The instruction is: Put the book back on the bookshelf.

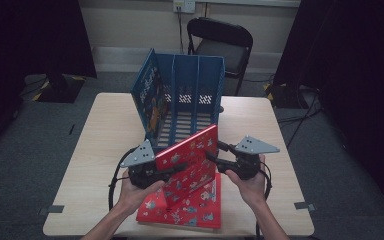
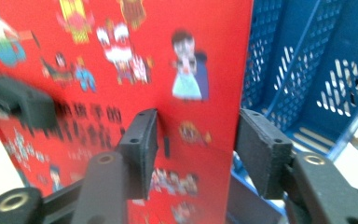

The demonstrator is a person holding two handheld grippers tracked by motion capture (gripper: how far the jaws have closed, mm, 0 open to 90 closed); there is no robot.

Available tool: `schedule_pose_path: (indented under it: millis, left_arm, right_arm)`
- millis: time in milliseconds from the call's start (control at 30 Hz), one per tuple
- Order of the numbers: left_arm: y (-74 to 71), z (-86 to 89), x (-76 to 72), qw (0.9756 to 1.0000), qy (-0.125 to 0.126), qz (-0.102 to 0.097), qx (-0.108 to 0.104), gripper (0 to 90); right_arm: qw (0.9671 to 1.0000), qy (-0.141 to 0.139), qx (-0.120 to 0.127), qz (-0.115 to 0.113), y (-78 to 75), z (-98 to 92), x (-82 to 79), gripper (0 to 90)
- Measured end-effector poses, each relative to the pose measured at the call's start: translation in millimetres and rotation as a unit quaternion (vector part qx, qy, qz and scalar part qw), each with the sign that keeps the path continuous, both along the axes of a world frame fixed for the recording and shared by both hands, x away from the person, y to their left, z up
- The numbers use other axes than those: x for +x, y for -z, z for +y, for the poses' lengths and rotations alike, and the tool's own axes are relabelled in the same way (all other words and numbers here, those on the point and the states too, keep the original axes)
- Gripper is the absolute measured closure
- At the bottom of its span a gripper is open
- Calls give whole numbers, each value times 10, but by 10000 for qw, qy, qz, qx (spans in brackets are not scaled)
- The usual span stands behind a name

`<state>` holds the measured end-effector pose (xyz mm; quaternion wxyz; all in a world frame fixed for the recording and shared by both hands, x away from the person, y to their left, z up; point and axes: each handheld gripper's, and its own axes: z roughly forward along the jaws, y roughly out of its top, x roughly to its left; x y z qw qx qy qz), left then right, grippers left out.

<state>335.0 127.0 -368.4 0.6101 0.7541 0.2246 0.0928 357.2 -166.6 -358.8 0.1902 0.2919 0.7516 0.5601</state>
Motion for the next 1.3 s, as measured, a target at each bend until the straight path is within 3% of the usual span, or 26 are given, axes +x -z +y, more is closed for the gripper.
schedule_pose_path:
  millis: [133,200,333,400,467,600,700,800,933,1033,1200,1233,1300]
  left_arm:
    - [8,1,-29,10000,51,31,-76,729]
    - [4,-26,-62,10000,70,-9,-70,716]
    - [1,-66,-105,9999,59,-19,-94,730]
    - [2,-72,-98,9999,70,33,-127,743]
    - [-5,-64,-87,10000,16,-5,-80,751]
    - [-6,-20,-72,9998,-119,-125,-58,764]
    - [-2,-2,-78,9994,-226,-258,-76,742]
    - [22,11,-90,9988,-324,-365,61,706]
    - [27,97,-66,9985,-509,-204,-24,721]
    - [20,120,-53,9975,-699,-86,-105,730]
    - [9,143,-23,9964,-815,82,-195,730]
    - [4,147,-14,9960,-848,132,-237,732]
    - [-4,152,12,9951,-911,249,-307,737]
  right_arm:
    - [9999,-36,-94,12,-18,53,2,437]
    - [9995,-159,-142,223,37,35,-6,376]
    - [9954,-261,-608,692,312,10,-39,330]
    - [9938,-260,-689,828,431,19,-50,302]
    - [9938,-210,-712,825,495,44,-65,289]
    - [9934,-161,-934,639,456,129,-35,299]
    - [9929,-114,-1060,522,438,233,39,304]
    - [9921,1,-1178,438,469,362,105,302]
    - [9951,4,-823,552,486,381,139,314]
    - [9975,-9,-481,519,386,325,134,338]
    - [9988,6,-347,338,235,280,49,331]
    - [9990,-64,-321,313,219,262,32,395]
    - [9988,-244,-204,370,205,239,18,399]
